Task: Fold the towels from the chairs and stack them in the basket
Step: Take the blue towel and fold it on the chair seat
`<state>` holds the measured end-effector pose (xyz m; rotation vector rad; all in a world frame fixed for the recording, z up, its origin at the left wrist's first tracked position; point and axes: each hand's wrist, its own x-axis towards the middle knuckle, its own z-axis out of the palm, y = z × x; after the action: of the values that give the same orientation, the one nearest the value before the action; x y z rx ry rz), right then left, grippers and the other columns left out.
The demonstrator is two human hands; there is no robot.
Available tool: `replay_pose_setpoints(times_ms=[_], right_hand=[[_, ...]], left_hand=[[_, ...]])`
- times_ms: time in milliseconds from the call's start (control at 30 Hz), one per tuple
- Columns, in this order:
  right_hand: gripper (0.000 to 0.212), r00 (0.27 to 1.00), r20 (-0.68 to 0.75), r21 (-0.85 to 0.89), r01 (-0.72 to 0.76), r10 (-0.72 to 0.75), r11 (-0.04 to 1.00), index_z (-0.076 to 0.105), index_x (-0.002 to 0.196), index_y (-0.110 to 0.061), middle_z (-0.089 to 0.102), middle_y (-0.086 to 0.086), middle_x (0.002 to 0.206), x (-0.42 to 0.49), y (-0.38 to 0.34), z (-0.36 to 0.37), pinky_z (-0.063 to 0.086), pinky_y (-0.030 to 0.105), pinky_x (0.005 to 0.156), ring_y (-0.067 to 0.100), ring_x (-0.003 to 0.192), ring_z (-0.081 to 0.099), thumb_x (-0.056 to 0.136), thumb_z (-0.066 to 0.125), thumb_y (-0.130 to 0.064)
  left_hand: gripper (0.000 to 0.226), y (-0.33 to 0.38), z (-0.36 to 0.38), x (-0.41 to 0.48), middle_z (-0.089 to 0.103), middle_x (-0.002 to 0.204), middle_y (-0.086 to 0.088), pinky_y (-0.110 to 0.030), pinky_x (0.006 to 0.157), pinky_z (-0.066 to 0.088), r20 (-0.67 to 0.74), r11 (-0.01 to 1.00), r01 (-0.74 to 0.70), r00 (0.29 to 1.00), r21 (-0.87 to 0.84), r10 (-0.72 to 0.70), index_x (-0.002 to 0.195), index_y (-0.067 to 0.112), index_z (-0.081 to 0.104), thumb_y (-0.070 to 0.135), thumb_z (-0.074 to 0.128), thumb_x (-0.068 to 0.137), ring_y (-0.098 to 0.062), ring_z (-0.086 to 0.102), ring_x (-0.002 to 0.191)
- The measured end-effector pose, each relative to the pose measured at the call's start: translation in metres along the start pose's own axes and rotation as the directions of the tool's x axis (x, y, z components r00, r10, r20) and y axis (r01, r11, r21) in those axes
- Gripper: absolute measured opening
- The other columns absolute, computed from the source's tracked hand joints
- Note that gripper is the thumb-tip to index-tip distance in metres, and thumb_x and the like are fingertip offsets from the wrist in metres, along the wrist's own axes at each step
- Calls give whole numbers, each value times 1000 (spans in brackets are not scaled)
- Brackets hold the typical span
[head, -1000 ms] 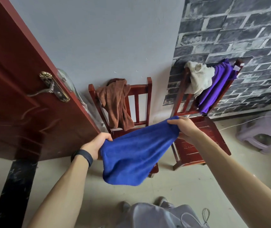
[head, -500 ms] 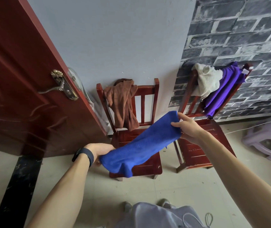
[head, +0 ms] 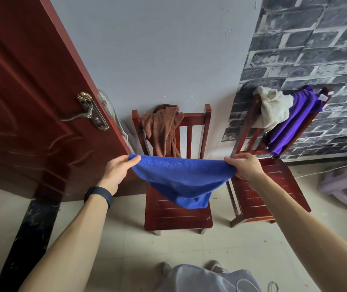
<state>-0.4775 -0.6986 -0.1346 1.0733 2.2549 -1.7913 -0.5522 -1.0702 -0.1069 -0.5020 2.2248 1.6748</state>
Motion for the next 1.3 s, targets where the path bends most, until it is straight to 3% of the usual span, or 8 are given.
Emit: replay_pose_setpoints(times_ms=[200,267,400,533,700,1000,1167,1300], right_hand=[[20,994,-75,118,84,-75,990,67,111,-11,65,1,89,7,-15,9,46,24,60,11,67,59,93,62,-11],[24,993,-80,103,99,-91,990,69,111,-14,63,-1,88,7,-19,10,44,24,56,12,62,53,93,57,-5],[38,999,27,242,-44,39,969,70,111,-16,61,9,102,13,-16,13,42,28,56,15,64,51,92,46,7],[23,982,127,410,-180,140,894,69,110,-15,64,3,91,12,-12,15,42,28,64,14,74,59,96,55,-5],[3,997,32,376,-74,67,923,70,93,-19,67,4,95,15,-7,17,48,34,81,21,87,61,92,70,-16],[39,999,-20,260,47,-44,964,71,113,-13,65,4,94,19,-22,24,40,15,42,1,43,52,89,53,11],[48,997,-28,204,70,-66,977,71,117,-19,66,7,114,17,-30,27,39,17,40,3,36,43,87,52,12],[53,1000,16,243,11,-15,970,73,116,-20,63,6,114,17,-32,30,37,22,45,10,46,42,85,49,14]], left_hand=[[21,17,-1,-1,74,99,1,-31,90,50,234,932,155,969,-326,-80,108,19,71,20,71,87,-18,68,98],[23,16,-4,0,72,101,-3,-33,95,48,300,909,247,943,-335,-145,108,15,71,21,70,86,-19,67,96],[14,10,-5,-4,70,86,-1,-31,76,47,359,891,367,896,-269,-260,92,16,71,22,62,84,-19,65,80],[14,2,-1,-6,72,87,1,-30,80,47,260,892,373,915,-257,-308,89,20,71,32,64,89,-18,64,85],[4,6,-5,1,66,90,1,-33,86,44,136,882,285,958,-375,-252,87,21,61,22,57,89,-17,61,92],[19,11,-9,13,73,104,-1,-28,79,45,-27,903,138,986,-408,-163,101,21,69,11,67,85,-16,68,96],[34,13,-14,16,70,86,4,-27,76,47,-63,874,99,987,-476,-147,79,26,56,-6,67,81,-14,67,81],[31,16,-18,14,70,99,5,-29,82,42,-12,878,103,992,-468,-123,99,29,62,2,61,84,-10,65,95]])
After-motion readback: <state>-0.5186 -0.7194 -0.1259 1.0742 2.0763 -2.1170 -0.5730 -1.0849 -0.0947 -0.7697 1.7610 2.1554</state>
